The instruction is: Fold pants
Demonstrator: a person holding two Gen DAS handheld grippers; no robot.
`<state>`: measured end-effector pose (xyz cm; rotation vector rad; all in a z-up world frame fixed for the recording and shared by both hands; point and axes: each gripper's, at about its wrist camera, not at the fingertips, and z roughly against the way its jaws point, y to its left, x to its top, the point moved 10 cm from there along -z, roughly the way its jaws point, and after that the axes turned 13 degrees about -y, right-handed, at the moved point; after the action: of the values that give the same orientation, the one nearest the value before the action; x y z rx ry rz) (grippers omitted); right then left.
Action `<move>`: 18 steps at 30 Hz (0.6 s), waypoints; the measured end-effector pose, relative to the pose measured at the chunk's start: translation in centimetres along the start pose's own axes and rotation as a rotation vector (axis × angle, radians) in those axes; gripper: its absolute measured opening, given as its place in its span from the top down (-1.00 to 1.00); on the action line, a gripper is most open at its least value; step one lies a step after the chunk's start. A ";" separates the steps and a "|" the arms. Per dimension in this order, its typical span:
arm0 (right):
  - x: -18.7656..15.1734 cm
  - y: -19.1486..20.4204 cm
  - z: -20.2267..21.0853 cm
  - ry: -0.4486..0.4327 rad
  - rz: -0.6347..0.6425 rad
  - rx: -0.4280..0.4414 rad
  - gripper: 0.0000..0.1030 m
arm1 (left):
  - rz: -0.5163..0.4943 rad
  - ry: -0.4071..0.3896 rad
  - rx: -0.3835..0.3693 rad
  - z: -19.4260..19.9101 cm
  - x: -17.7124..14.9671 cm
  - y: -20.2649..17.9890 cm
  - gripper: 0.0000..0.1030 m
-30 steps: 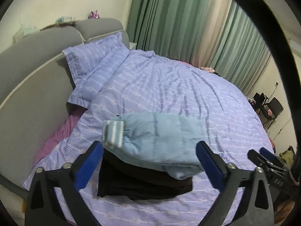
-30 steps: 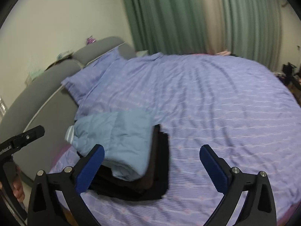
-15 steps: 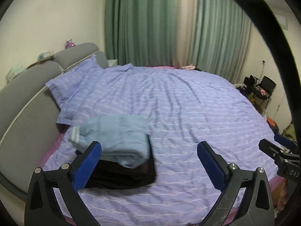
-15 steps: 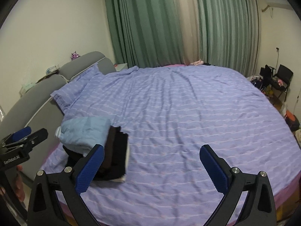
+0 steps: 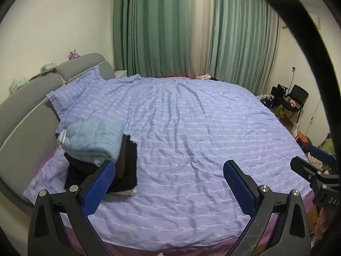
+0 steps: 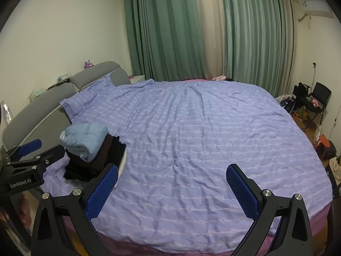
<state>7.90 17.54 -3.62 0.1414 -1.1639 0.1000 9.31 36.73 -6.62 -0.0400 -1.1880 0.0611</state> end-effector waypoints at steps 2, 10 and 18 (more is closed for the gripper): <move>-0.2 -1.3 1.3 -0.003 -0.001 0.009 -0.98 | 0.007 -0.002 0.001 0.8 -0.3 -1.2 -1.00; -0.4 -4.9 4.9 -0.026 -0.023 0.018 -0.98 | -0.038 -0.022 -0.020 4.1 -0.7 -6.6 -1.00; -0.3 -7.0 7.4 -0.057 -0.043 0.010 -0.98 | -0.056 -0.062 -0.035 6.3 0.1 -9.0 -1.00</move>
<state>2.14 9.43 -1.46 0.1787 -1.2169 0.0636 3.77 27.71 -3.63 -0.0354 -1.2512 -0.0075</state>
